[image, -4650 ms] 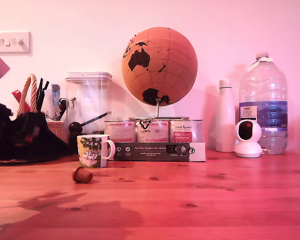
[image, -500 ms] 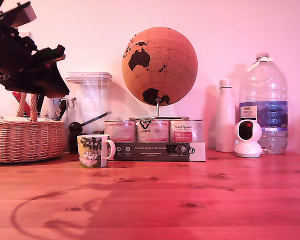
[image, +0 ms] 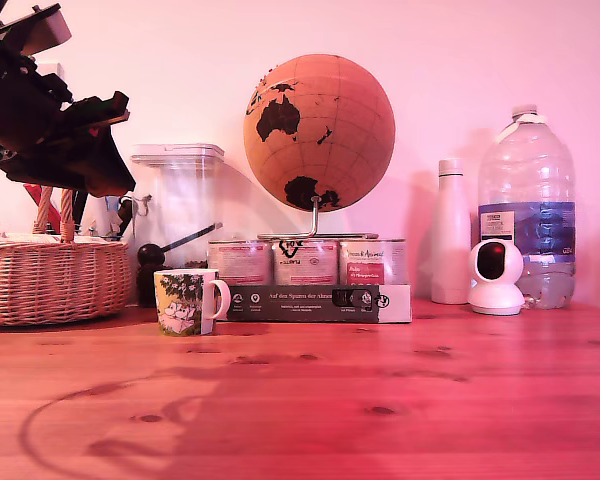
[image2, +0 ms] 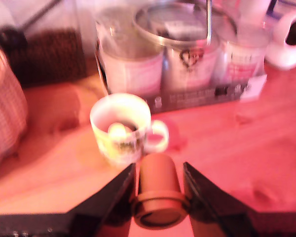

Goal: Pick up the coffee capsules on the table and drop them inside the coffee cup

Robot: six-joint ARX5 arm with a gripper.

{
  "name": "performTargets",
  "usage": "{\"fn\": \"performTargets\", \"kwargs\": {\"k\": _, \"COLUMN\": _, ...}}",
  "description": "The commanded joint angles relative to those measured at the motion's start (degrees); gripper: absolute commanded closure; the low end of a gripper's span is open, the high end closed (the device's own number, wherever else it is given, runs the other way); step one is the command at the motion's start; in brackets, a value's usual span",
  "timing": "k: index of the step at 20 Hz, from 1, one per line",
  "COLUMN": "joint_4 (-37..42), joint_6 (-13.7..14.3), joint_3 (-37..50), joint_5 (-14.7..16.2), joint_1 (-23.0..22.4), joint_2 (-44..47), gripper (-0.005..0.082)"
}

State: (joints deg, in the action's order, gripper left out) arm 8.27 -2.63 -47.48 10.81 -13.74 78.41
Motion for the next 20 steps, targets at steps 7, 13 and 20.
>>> {"fn": "performTargets", "kwargs": {"k": 7, "joint_4": -2.6, "joint_6": 0.1, "joint_3": -12.1, "joint_5": 0.1, "joint_1": 0.2, "joint_2": 8.2, "gripper": 0.0609}}
{"fn": "performTargets", "kwargs": {"k": 13, "joint_4": -11.2, "joint_6": 0.1, "joint_3": -24.0, "joint_5": 0.1, "joint_1": 0.2, "joint_2": 16.6, "gripper": 0.0609}}
{"fn": "performTargets", "kwargs": {"k": 20, "joint_4": -23.2, "joint_6": 0.1, "joint_3": -38.7, "joint_5": 0.3, "joint_1": 0.2, "joint_2": 27.1, "gripper": 0.0609}}
